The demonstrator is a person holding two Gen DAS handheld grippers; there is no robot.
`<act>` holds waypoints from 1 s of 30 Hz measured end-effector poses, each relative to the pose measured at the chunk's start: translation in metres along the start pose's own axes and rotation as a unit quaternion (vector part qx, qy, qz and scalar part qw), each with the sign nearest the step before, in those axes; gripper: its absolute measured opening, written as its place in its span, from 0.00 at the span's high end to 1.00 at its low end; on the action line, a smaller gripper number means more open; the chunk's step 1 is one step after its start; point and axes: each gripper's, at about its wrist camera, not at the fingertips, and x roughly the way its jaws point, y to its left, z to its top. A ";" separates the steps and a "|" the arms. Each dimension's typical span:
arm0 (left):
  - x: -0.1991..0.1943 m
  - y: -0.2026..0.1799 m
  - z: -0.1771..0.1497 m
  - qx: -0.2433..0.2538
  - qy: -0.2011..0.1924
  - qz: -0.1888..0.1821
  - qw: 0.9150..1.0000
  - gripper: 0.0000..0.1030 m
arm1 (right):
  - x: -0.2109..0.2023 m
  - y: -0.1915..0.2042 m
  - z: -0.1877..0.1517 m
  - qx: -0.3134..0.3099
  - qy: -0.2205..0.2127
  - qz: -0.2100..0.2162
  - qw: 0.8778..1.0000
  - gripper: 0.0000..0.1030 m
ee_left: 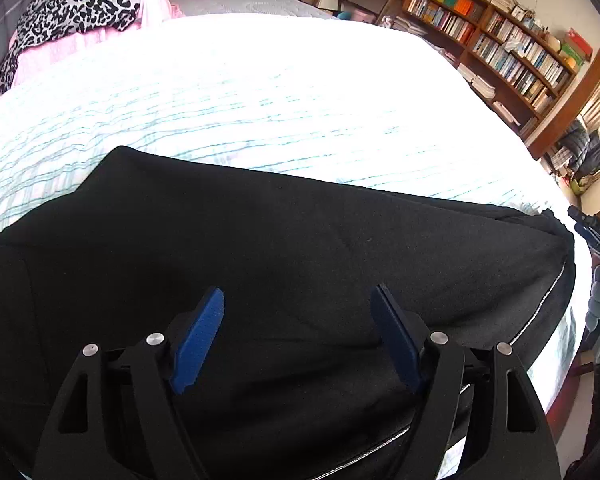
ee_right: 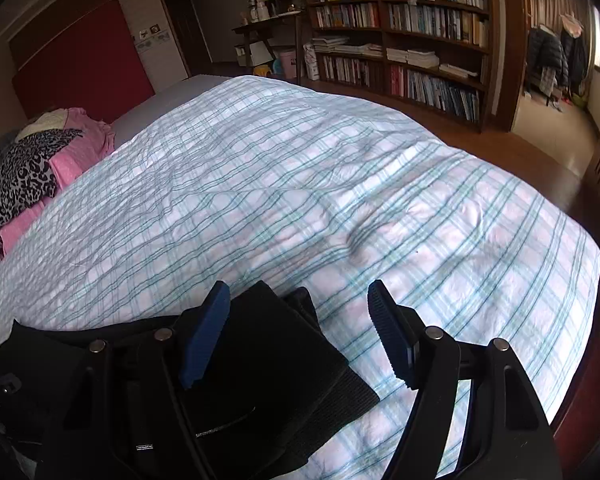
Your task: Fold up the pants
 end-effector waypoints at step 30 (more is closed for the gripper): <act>-0.019 0.002 -0.021 -0.037 0.007 -0.051 0.998 0.20 | -0.052 0.057 -0.041 -0.013 -0.009 0.043 0.999 0.78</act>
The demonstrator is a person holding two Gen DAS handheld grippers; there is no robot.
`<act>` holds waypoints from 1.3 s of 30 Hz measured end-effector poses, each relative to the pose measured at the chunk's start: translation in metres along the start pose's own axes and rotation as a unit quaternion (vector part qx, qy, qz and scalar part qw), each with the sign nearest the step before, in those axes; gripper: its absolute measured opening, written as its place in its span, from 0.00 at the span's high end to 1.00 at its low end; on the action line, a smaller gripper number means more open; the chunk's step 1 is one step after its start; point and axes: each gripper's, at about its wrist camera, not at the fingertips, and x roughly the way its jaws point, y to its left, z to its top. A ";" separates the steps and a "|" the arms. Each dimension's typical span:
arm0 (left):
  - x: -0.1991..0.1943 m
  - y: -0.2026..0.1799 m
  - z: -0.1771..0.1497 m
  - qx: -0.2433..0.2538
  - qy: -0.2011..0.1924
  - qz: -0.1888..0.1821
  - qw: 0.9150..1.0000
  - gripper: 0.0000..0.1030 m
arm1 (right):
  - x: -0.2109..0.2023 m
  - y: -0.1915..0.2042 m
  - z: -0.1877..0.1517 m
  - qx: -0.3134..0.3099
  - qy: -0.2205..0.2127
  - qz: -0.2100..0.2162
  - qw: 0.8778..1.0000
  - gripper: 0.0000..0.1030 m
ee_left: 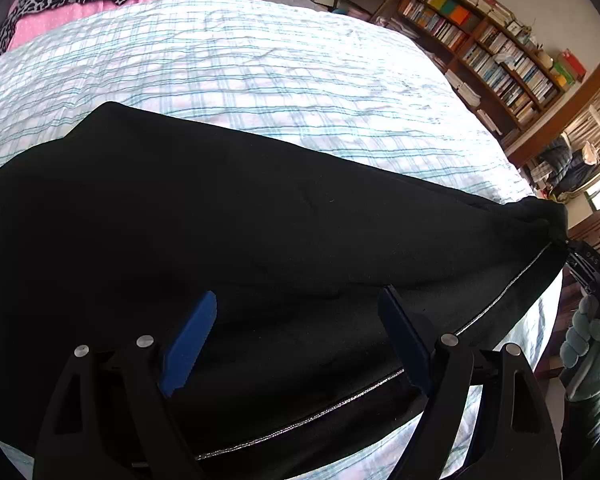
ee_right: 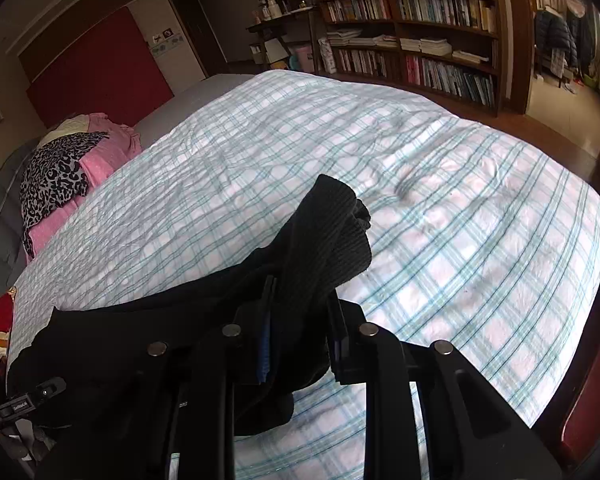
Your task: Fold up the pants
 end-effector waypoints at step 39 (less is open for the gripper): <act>-0.069 0.129 -0.038 -0.170 -0.066 -0.013 0.983 0.20 | 0.003 0.374 -0.210 -0.423 -0.049 0.123 0.896 0.81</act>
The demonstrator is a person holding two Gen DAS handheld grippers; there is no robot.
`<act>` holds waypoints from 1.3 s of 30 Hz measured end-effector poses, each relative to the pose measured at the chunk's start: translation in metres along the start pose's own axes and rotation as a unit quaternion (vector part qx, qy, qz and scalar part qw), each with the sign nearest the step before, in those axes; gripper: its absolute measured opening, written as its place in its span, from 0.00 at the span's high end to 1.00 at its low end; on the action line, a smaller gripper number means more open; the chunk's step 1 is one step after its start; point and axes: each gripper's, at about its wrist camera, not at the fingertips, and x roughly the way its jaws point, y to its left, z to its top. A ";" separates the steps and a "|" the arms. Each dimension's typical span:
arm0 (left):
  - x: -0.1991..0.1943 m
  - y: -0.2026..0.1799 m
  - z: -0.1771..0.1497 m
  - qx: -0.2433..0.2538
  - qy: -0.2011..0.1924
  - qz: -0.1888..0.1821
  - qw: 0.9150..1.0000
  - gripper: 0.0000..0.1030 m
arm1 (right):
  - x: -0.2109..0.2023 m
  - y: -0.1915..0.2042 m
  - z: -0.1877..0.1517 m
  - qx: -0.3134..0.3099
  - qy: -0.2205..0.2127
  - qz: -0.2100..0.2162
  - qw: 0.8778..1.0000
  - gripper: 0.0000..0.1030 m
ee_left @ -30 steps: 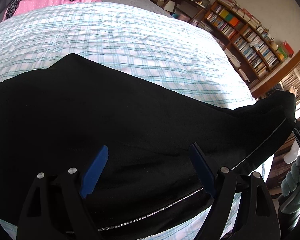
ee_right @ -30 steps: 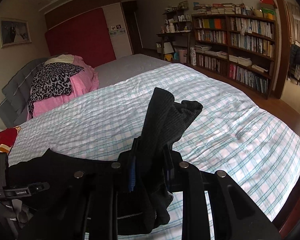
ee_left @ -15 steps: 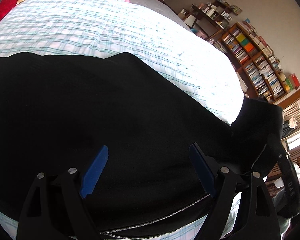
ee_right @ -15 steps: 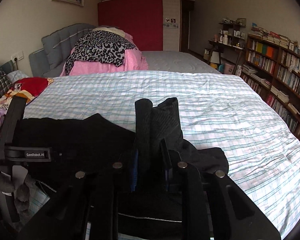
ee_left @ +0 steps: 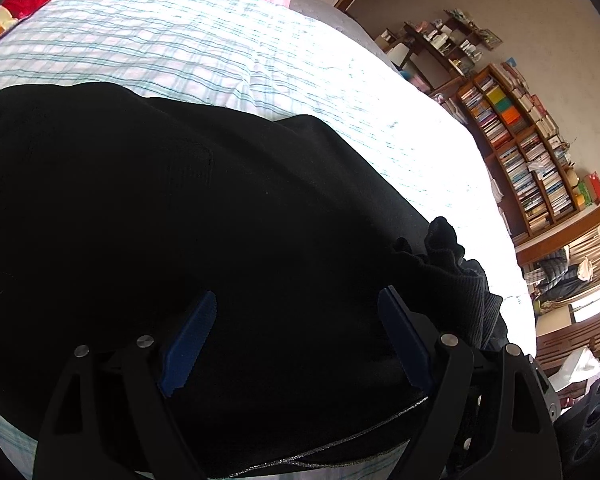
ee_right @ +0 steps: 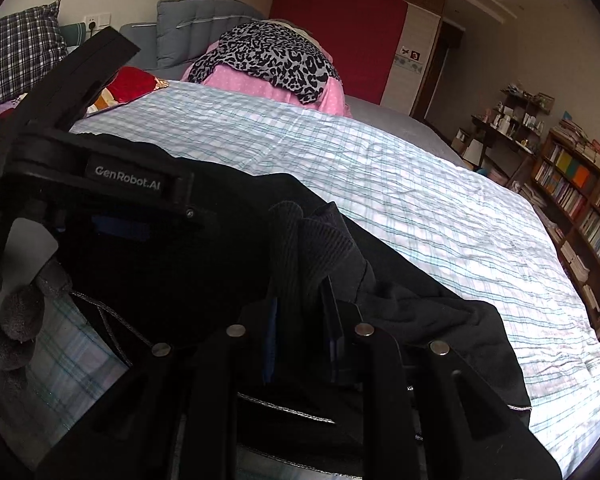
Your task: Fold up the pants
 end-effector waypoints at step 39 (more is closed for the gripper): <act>0.043 -0.026 -0.009 -0.069 0.078 -0.090 0.990 0.82 | -0.075 -0.123 -0.063 0.162 0.035 0.023 0.986 0.52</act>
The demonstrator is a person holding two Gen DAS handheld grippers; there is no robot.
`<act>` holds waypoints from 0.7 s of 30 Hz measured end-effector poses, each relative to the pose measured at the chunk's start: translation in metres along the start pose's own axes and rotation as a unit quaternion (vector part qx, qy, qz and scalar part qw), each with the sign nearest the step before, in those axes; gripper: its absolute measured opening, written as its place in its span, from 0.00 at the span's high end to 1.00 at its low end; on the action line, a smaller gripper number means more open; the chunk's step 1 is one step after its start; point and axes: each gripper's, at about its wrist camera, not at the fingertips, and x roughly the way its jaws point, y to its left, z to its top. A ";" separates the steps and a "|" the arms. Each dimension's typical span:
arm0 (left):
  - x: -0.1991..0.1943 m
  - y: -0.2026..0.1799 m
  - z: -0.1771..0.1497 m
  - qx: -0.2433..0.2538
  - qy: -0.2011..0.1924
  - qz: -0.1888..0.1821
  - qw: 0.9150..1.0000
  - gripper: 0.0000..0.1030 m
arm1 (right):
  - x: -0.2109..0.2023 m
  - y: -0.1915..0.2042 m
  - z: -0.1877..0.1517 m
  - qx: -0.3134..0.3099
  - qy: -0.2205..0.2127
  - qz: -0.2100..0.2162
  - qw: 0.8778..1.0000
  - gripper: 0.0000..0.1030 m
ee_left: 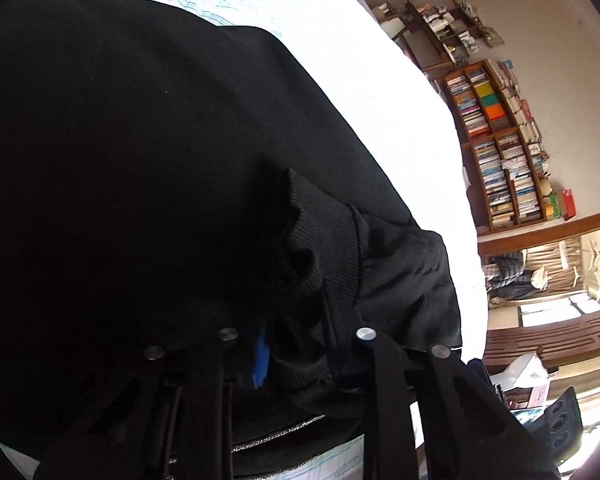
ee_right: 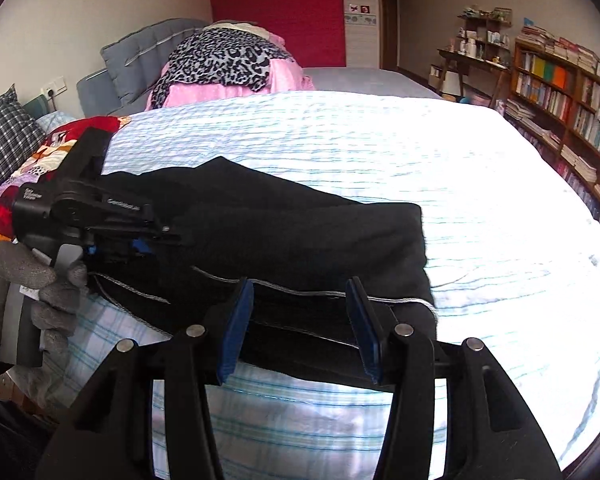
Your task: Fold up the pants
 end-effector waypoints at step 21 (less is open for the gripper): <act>-0.084 0.001 -0.001 0.086 -0.140 0.117 0.980 0.31 | 0.007 -0.068 -0.017 0.061 0.042 -0.031 0.997 0.52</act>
